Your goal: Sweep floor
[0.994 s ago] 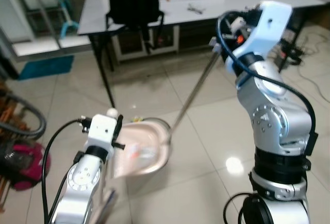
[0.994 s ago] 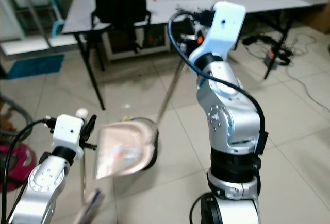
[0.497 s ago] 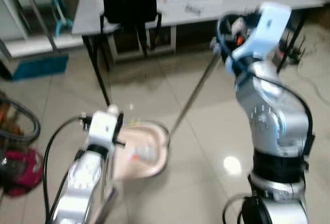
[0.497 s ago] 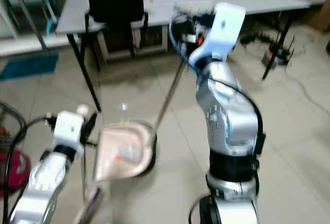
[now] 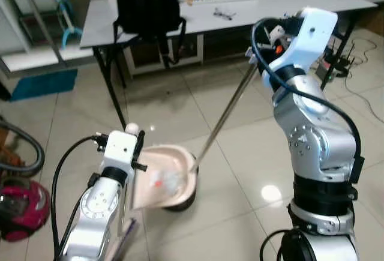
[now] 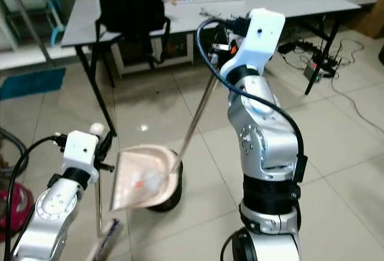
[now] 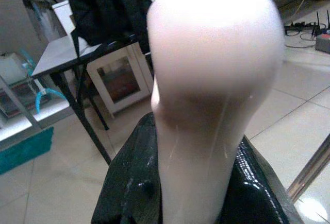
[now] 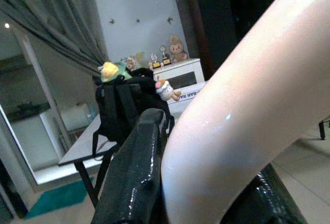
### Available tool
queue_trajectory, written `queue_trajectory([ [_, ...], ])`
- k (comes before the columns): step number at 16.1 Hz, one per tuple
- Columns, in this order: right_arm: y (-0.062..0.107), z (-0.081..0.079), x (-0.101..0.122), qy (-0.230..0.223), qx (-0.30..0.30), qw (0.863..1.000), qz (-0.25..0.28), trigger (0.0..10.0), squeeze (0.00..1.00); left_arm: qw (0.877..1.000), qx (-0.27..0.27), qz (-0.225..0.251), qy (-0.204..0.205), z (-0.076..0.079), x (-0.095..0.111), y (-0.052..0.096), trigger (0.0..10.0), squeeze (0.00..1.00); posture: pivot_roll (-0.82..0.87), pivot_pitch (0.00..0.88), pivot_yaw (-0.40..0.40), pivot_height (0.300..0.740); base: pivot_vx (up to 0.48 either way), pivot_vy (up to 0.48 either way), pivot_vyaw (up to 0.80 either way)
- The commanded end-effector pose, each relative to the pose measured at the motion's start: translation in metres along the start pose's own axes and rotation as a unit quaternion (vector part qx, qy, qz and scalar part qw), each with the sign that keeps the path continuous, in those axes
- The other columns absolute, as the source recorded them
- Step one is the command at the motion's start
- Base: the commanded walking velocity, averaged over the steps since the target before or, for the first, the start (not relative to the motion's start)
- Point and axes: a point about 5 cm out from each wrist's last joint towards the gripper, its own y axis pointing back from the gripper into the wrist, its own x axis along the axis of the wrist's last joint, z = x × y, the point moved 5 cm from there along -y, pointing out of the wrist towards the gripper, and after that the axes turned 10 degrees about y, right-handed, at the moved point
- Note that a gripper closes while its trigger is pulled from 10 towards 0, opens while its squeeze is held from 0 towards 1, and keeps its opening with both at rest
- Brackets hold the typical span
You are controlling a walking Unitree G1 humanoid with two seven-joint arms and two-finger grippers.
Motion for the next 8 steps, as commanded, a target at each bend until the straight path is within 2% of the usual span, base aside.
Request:
queue_trajectory([
  [1, 0.0005, 0.0099, 0.0135, 0.005, -0.02, 0.999, 0.029, 10.0, 0.0, 1.0, -0.003, 0.016, -0.005, 0.0023, 0.0081, -0.0018, 10.0, 0.0, -0.05, 0.0, 0.064, 0.74, 0.368, 0.0, 0.0],
  [8, -0.0001, 0.0118, 0.0153, 0.013, -0.028, 0.999, 0.038, 10.0, 0.0, 1.0, -0.001, 0.015, -0.003, 0.0025, 0.0075, 0.0004, 10.0, 0.0, -0.05, 0.0, 0.06, 0.74, 0.37, 0.0, 0.0],
])
